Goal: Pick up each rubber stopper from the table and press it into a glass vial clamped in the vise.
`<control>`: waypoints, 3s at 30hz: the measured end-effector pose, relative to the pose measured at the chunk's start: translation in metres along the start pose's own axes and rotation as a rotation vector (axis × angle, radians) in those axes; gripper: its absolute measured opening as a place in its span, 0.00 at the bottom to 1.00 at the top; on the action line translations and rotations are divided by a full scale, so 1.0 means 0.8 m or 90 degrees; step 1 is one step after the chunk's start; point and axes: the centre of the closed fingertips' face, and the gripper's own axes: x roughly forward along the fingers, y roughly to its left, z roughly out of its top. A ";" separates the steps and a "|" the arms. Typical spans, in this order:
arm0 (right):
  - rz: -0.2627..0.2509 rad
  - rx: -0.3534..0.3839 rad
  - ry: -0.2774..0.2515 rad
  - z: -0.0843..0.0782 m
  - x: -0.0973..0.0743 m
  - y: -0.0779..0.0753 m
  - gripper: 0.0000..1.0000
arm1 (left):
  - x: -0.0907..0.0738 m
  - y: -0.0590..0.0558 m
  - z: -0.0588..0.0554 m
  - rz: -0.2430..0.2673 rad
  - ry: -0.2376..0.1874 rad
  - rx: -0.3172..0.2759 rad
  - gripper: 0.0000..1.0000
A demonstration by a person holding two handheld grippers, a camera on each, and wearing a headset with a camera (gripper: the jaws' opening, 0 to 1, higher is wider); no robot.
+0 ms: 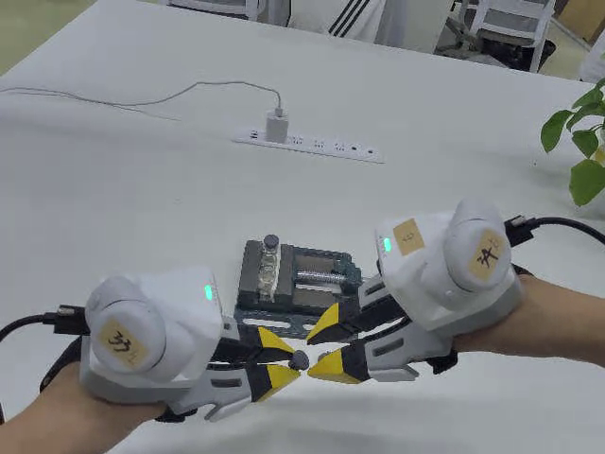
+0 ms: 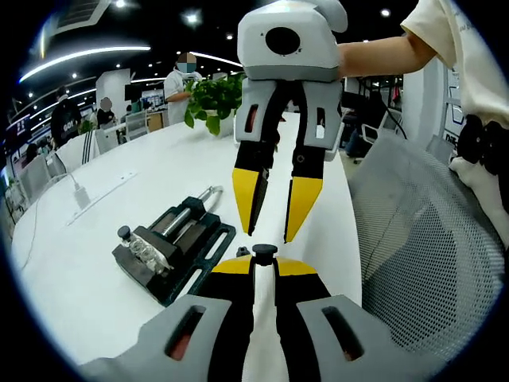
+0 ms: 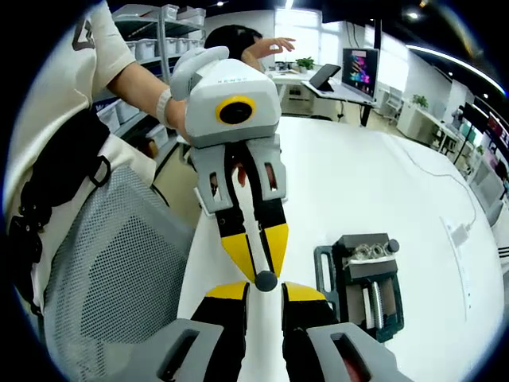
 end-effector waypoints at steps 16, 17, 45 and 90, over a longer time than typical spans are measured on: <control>0.025 -0.027 0.021 -0.004 0.009 0.010 0.11 | 0.000 -0.007 0.001 -0.009 -0.006 0.005 0.05; 0.025 -0.029 0.023 -0.004 0.009 0.010 0.11 | -0.001 -0.007 0.001 -0.009 -0.007 0.004 0.05; 0.022 -0.045 0.036 -0.004 0.002 0.001 0.07 | 0.003 -0.003 0.010 -0.014 -0.017 0.032 0.05; 0.028 -0.043 0.064 -0.018 0.012 -0.003 0.07 | -0.029 0.046 -0.031 0.138 0.017 -0.056 0.95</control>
